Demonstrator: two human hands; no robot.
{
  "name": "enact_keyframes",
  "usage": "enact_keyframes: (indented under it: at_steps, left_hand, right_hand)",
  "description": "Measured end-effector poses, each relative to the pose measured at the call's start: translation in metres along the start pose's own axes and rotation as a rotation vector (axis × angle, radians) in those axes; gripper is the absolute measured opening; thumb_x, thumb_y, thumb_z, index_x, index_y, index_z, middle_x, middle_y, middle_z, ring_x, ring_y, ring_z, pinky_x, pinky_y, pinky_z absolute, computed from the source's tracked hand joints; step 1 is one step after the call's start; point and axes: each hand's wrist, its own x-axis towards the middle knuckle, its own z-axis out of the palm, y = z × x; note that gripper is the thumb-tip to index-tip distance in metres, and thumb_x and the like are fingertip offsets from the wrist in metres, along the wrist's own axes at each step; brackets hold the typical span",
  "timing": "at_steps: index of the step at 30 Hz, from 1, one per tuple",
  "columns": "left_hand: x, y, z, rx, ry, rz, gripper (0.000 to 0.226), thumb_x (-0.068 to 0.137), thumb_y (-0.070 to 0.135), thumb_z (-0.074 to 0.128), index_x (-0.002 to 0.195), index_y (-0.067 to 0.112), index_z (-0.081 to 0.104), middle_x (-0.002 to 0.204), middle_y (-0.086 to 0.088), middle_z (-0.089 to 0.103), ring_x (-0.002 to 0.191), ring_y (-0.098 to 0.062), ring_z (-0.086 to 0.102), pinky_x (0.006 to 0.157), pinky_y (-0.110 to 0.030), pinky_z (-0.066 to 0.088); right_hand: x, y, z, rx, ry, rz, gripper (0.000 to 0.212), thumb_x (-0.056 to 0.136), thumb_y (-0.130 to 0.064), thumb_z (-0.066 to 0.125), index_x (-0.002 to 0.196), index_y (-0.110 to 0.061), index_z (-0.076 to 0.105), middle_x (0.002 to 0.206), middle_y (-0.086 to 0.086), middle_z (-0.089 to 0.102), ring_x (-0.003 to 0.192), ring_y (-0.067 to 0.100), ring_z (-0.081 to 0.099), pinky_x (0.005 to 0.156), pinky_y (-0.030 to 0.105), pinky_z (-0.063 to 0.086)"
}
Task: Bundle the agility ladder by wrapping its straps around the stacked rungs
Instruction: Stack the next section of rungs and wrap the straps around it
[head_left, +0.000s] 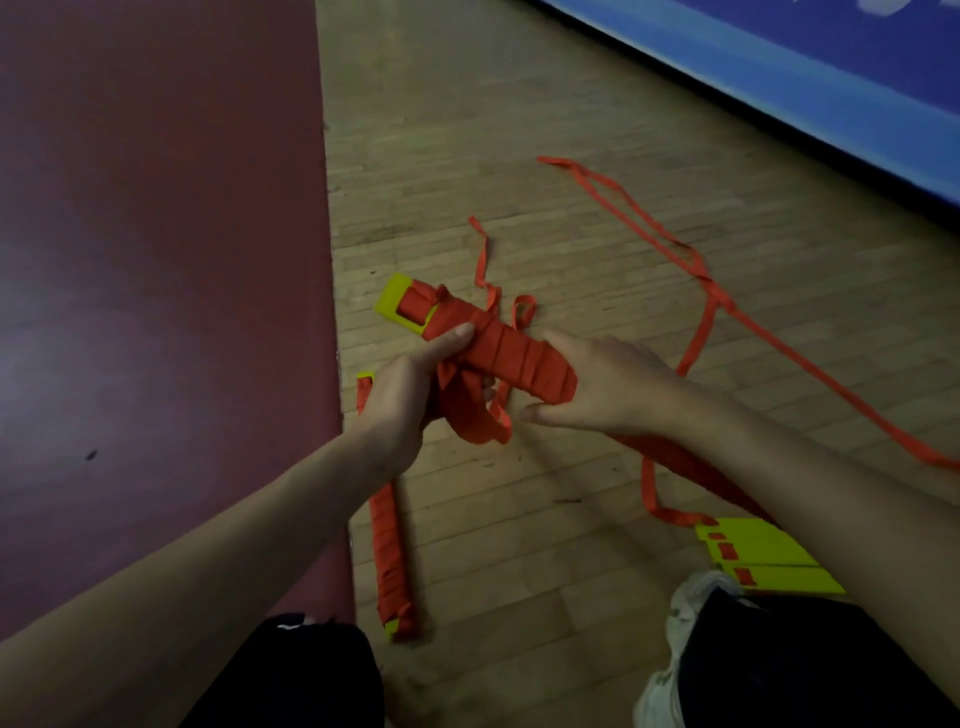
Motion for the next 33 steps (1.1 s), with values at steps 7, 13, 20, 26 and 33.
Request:
enact_keyframes:
  at_steps: [7,13,20,26,33]
  left_hand:
    - [-0.006,0.002,0.000,0.056,-0.146,0.101,0.033,0.091,0.031,0.057,0.069,0.009,0.069,0.067,-0.011,0.065,0.062,-0.021,0.063,0.070,-0.033,0.049]
    - [-0.004,0.004,-0.005,0.122,-0.226,0.146,0.036,0.093,0.035,0.053,0.085,0.003,0.068,0.075,-0.013,0.067,0.069,-0.023,0.064,0.070,-0.035,0.052]
    - [-0.002,0.002,-0.017,-0.140,-0.468,0.040,0.018,0.087,0.023,0.053,0.102,0.014,0.049,0.095,-0.012,0.070,0.072,-0.027,0.071,0.070,-0.039,0.060]
    - [0.007,-0.006,-0.024,0.018,-0.449,-0.016,0.018,0.083,0.029,0.061,0.080,0.018,0.075,0.086,-0.004,0.072,0.080,-0.018,0.070,0.091,-0.052,0.050]
    - [0.009,-0.015,-0.018,0.190,-0.121,0.111,0.031,0.076,0.021,0.074,0.078,0.010,0.046,0.063,-0.012,0.063,0.051,-0.023,0.061,0.057,-0.036,0.049]
  right_hand:
    - [-0.009,0.016,-0.010,0.991,-0.576,0.190,0.026,0.078,-0.024,0.077,0.097,-0.014,0.063,0.078,0.001,0.070,0.076,0.023,0.070,0.070,0.036,0.056]
    - [-0.012,0.019,-0.010,1.107,-0.745,0.285,0.042,0.074,-0.046,0.063,0.086,-0.006,0.055,0.060,0.009,0.054,0.043,0.016,0.052,0.043,0.022,0.045]
    - [-0.011,0.030,-0.018,1.172,-0.774,0.314,0.040,0.075,-0.047,0.059,0.079,-0.007,0.052,0.054,0.008,0.051,0.037,0.016,0.049,0.039,0.020,0.041]
    - [-0.013,0.034,-0.018,1.215,-0.767,0.319,0.037,0.076,-0.043,0.056,0.079,-0.007,0.051,0.053,0.008,0.049,0.036,0.016,0.048,0.037,0.018,0.041]
    - [-0.012,0.039,-0.016,1.245,-0.768,0.315,0.039,0.077,-0.045,0.058,0.079,-0.007,0.052,0.053,0.008,0.051,0.036,0.016,0.050,0.038,0.020,0.042]
